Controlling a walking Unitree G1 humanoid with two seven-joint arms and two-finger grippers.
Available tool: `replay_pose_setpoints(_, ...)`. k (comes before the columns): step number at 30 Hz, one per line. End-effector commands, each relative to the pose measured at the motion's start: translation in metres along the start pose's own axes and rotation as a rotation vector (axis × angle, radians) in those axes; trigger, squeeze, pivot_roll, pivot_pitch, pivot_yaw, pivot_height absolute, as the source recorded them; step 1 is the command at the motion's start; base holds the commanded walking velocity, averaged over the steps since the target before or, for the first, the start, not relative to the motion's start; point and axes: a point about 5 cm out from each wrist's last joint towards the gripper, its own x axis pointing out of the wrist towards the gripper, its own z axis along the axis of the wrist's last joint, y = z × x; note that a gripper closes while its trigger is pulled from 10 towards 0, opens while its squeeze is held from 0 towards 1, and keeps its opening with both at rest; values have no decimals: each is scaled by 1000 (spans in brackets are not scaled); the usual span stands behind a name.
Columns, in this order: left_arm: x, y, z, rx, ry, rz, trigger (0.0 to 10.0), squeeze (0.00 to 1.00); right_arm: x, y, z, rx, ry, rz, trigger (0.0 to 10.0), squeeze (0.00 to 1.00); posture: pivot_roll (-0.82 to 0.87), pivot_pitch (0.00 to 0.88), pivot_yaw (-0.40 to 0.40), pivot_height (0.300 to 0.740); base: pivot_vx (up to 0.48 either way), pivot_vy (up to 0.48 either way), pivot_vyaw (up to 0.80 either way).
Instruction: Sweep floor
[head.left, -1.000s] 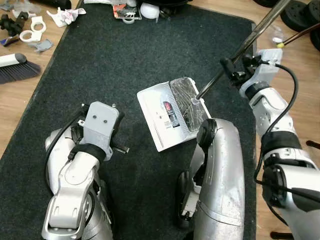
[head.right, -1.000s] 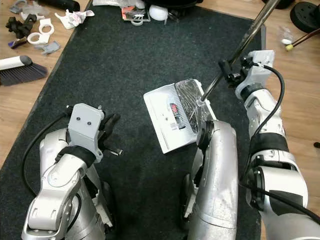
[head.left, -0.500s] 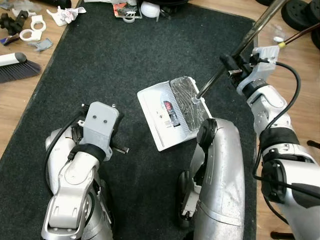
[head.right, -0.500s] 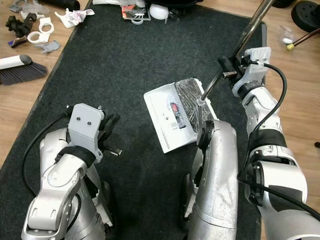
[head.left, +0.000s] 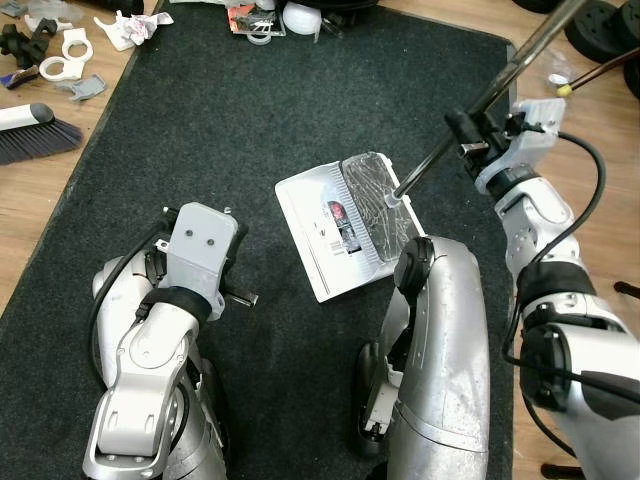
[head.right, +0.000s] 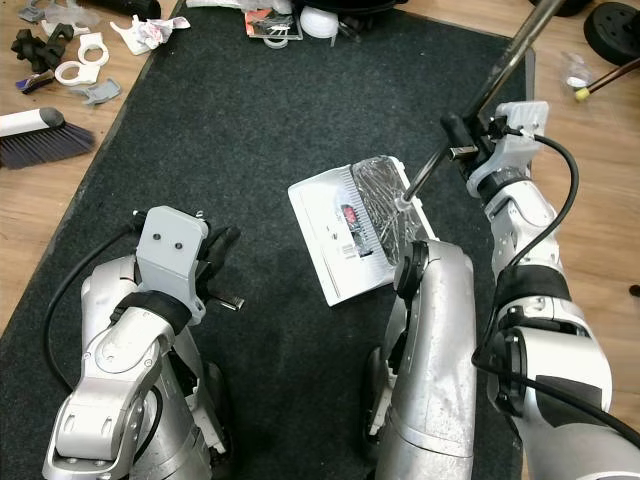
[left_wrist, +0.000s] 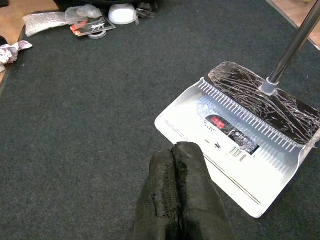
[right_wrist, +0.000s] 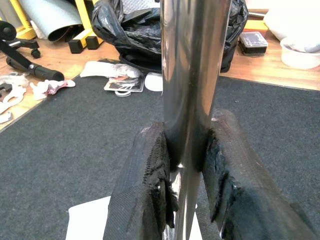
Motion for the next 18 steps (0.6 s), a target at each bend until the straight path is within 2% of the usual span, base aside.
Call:
replay_pose_setpoints(1,-1,-5,-6,-19,22,-13,10000,0,-7,-6,1,35,-52,-45,0,0,-73,363,-142,300,0,0,0)
replay_pose_setpoints(5,2,-5,-6,-22,19,-13,10000,0,-9,-4,-3,90,-60,-64,0,0,-83,345,-143,300,0,0,0)
replay_pose_setpoints(9,4,-6,-7,-23,17,-13,10000,0,-7,-1,0,86,-79,-53,0,0,-86,334,-144,300,0,0,0)
replay_pose_setpoints(10,5,-6,-7,-24,16,-13,10000,0,-5,-3,2,89,-75,-80,10000,0,-89,326,-146,300,0,0,0)
replay_pose_setpoints(14,6,-6,-7,-24,15,-13,10000,0,-3,-4,3,92,-70,-100,10000,0,-89,326,-146,300,0,0,0)
replay_pose_setpoints(18,9,-6,-7,-27,10,-13,10000,0,0,-8,15,154,-129,-139,10000,0,-97,316,-146,300,0,0,0)
